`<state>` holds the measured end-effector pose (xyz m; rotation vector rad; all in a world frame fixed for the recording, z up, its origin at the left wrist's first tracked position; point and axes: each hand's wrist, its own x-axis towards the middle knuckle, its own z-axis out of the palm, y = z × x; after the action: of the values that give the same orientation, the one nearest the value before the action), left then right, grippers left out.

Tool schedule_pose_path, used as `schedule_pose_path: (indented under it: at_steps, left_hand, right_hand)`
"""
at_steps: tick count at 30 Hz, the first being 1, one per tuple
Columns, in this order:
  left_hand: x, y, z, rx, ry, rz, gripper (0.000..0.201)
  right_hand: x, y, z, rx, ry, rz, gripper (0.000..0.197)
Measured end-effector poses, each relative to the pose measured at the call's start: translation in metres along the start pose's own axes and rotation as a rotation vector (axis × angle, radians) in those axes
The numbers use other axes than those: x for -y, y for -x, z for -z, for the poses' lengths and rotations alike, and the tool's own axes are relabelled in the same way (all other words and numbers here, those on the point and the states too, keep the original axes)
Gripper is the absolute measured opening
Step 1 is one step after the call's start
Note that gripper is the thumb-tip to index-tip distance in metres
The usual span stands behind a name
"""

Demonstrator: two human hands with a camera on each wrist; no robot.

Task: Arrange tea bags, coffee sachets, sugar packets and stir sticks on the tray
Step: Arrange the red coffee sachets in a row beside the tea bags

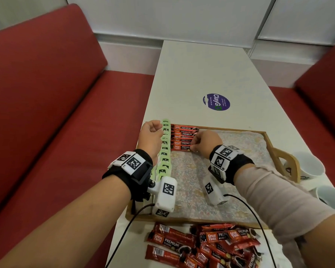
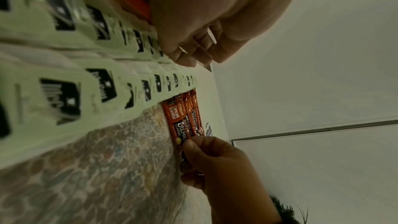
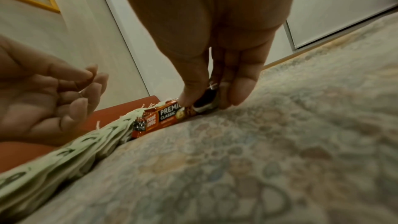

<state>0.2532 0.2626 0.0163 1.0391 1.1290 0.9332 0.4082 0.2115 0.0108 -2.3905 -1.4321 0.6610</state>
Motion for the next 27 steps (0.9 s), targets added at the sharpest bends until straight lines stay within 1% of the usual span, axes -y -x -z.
schedule_pose_path:
  at_steps: [3,7,9,13,15,18,21,25,27]
  left_hand:
    - [0.001,-0.001,0.0,0.005,-0.001,-0.001,0.029]
    - [0.003,-0.001,-0.001,0.01,-0.005,0.008,0.028]
    - [0.004,-0.001,-0.002,0.013,-0.003,0.013,0.028]
    - [0.003,0.001,-0.003,0.02,0.002,0.025,0.028]
    - [0.002,0.002,-0.003,0.023,0.006,0.023,0.028]
    - [0.0,0.007,-0.002,0.033,0.005,0.017,0.026]
    - [-0.004,0.017,0.0,0.052,0.005,0.006,0.025]
    - [-0.009,0.038,0.003,0.09,-0.013,-0.018,0.027]
    - [-0.01,0.05,0.007,0.102,-0.051,-0.04,0.025]
  right_hand:
    - [0.002,-0.001,0.0,-0.012,0.01,-0.008,0.009]
    - [0.004,0.0,0.002,0.013,0.042,0.014,0.007]
    - [0.005,0.0,0.003,0.005,0.07,0.024,0.01]
    - [0.005,0.001,0.002,-0.036,0.082,0.029,0.027]
    - [0.005,0.002,0.003,-0.049,0.077,0.03,0.03]
    - [0.006,0.007,0.005,-0.053,0.038,0.047,0.031]
    - [0.009,0.017,0.01,-0.07,0.005,0.075,0.023]
    - [0.014,0.038,0.016,-0.11,-0.012,0.097,0.022]
    - [0.018,0.051,0.018,-0.12,-0.026,0.121,0.026]
